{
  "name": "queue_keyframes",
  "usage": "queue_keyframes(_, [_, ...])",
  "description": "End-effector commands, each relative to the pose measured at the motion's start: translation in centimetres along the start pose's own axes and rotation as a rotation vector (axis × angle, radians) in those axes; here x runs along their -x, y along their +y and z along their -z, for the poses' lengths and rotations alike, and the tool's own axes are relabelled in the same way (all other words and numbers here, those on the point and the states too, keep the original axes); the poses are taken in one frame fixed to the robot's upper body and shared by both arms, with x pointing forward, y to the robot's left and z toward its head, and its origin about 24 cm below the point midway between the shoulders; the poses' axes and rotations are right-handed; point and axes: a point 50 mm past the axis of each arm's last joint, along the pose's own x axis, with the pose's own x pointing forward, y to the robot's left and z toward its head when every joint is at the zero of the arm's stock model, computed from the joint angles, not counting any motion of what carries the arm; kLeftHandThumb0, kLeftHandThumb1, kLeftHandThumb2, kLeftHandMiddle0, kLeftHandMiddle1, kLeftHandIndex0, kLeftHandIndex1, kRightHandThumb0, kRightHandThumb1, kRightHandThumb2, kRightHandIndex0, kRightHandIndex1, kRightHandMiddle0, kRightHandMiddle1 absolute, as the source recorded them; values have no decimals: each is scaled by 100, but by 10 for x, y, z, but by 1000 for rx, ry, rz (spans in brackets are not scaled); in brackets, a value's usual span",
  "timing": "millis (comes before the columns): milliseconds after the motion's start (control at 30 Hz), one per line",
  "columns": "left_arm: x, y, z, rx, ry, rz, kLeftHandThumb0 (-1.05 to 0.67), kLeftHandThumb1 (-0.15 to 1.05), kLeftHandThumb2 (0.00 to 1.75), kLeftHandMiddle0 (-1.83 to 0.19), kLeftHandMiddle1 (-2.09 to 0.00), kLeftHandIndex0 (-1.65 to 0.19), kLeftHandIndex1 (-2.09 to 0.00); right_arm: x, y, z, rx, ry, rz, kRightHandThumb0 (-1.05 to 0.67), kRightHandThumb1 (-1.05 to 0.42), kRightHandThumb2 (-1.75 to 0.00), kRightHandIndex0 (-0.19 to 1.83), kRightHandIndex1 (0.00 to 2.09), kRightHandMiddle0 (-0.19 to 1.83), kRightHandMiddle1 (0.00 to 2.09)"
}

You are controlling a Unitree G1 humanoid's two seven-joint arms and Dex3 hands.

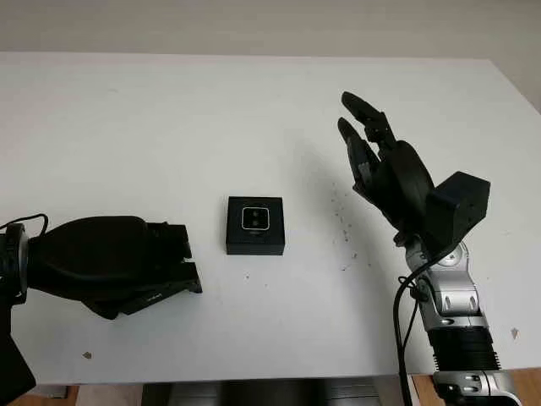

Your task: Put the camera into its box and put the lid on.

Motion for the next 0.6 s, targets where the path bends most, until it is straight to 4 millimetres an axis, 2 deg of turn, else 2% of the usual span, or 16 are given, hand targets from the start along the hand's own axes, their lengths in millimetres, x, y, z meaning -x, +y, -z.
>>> queue_keyframes(0, [-2, -1, 0, -3, 12, -3, -27, 105, 17, -18, -208, -3, -188, 2, -2, -1, 7, -5, 1, -60, -105, -64, 8, 6, -18, 54])
queue_keyframes(33, [-2, -1, 1, -6, 23, 1, -33, 105, 23, -26, -209, 0, -200, 2, -1, -1, 7, -3, 0, -60, -105, -64, 8, 6, -18, 54])
queue_keyframes(100, [-2, 2, 3, -12, 39, -15, -37, 105, 25, -30, -209, 0, -207, 3, -1, 0, 2, 2, 0, -59, -105, -64, 8, 6, -18, 54])
queue_keyframes(167, [-1, 7, 6, -30, 54, -24, -35, 105, 23, -30, -209, 1, -207, 3, 0, 0, -1, -2, -4, -58, -105, -64, 7, 6, -19, 54])
queue_keyframes(200, [0, 11, 8, -38, 64, -29, -33, 105, 24, -25, -209, 1, -200, 3, 0, 0, 0, -3, -6, -58, -105, -64, 7, 6, -19, 54])
queue_keyframes(400, [0, 33, 21, -49, 172, -83, -29, 105, 19, -25, -209, 1, -208, 4, 2, 1, -4, -3, -8, -57, -105, -64, 5, 5, -19, 52])
queue_keyframes(500, [1, 50, 31, -24, 245, -97, -29, 105, 13, -16, -209, 0, -187, 4, 2, 3, 4, 3, -5, -59, -105, -63, 6, 5, -19, 53])
queue_keyframes(567, [1, 58, 36, 15, 279, -89, -29, 105, 17, -9, -208, -3, -173, 4, 3, 3, 8, 7, -3, -61, -105, -63, 6, 6, -19, 54])
